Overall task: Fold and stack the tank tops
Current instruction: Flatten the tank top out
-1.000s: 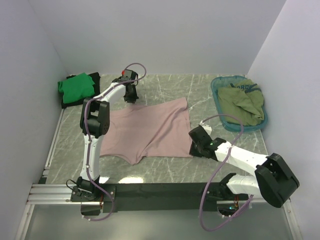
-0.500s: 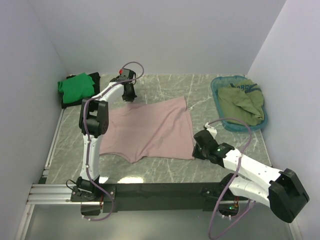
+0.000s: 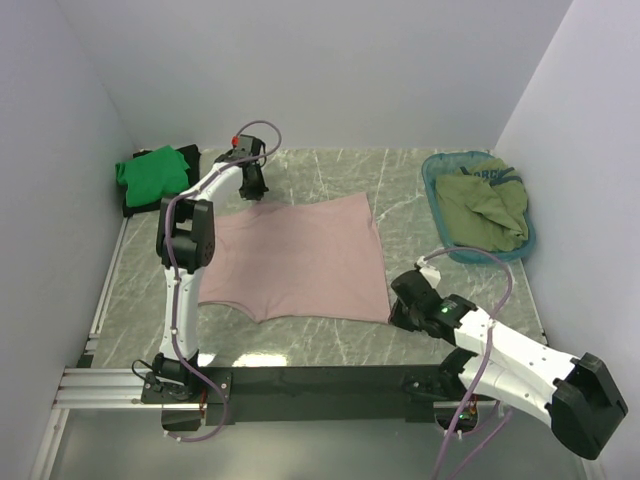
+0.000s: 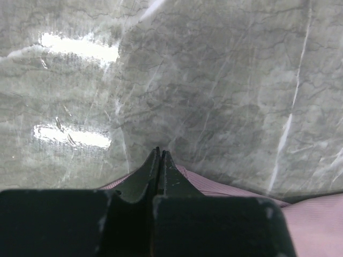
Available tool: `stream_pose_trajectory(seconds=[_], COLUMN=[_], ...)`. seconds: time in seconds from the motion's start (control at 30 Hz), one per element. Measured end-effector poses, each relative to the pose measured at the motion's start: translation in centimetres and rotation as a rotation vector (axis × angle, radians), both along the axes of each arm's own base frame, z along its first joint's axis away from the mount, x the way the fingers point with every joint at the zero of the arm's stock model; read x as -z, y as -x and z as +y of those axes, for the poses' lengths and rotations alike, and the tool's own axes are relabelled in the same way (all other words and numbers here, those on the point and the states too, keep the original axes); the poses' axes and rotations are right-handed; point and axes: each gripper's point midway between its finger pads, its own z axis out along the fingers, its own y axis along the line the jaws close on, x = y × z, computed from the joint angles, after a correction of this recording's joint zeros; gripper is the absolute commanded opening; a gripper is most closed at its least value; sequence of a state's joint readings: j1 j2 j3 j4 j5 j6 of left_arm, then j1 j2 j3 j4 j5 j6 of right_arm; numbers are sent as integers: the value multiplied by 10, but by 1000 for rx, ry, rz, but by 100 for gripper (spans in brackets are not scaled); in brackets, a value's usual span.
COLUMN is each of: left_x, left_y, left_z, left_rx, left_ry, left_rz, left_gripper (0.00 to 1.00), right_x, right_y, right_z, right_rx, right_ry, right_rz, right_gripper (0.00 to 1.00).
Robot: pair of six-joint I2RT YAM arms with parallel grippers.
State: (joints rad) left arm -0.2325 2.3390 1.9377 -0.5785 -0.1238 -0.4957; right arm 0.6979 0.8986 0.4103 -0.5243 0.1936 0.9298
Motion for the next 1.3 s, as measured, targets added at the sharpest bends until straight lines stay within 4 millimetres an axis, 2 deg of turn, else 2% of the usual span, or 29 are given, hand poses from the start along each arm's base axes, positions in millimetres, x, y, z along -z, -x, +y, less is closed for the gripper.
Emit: stream_pose_trajectory(seconds=[0.4,0.43,0.47,0.5,0.57,0.6,0.67,0.7,0.8,0.83,0.9,0.97,1.07,1.13,1.2,1.27,1.3], left_x=[-1,-1,-1,-1,-2,-3,-5,-6,-9,-10,-15,-27,-58,-85,-113,-139,-145], left_y=[-4,-4,-4,-5,-6,-8,-11,-13,-16,-18,-20,-21,-13,8,35,68,81], left_z=[4,3,2,1,-1,-2,-4,-5,-5,-5,-5,-5,-5,-4,-12,-38,-50], left_rx=[-19,-17,-13,-10,-3,-1,4,5,4,4,-1,-9,-45,-84,-111,-95,-78], left_ry=[28,32,37,43,53,58,68,71,79,80,83,90,112,114,118,152,166], left_rz=[-8,-8,-8,-10,-14,-22,-37,-44,-60,-67,-80,-101,-155,-193,-241,-294,-304], left_gripper=[2,6,11,18,29,40,52,60,72,73,73,71,70,69,68,66,64], right_x=[2,4,6,7,8,9,11,12,4,-2,-17,-38,-68,-84,-94,-92,-90], right_y=[12,13,13,14,14,14,13,12,2,-4,-19,-43,-92,-131,-181,-230,-250], right_z=[-7,-7,-8,-8,-9,-10,-10,-10,-8,-6,-2,-4,-12,-16,-13,-7,-4], right_rx=[46,45,46,48,48,46,41,37,27,24,29,56,110,122,108,73,52], right_ry=[-20,-14,-7,-2,7,15,36,48,72,73,63,44,10,16,22,35,43], right_rz=[22,29,36,41,45,49,60,65,54,39,-1,-55,-127,-150,-179,-182,-175], right_gripper=[0,0,5,17,29,39,47,53,57,57,57,57,57,56,54,51,51])
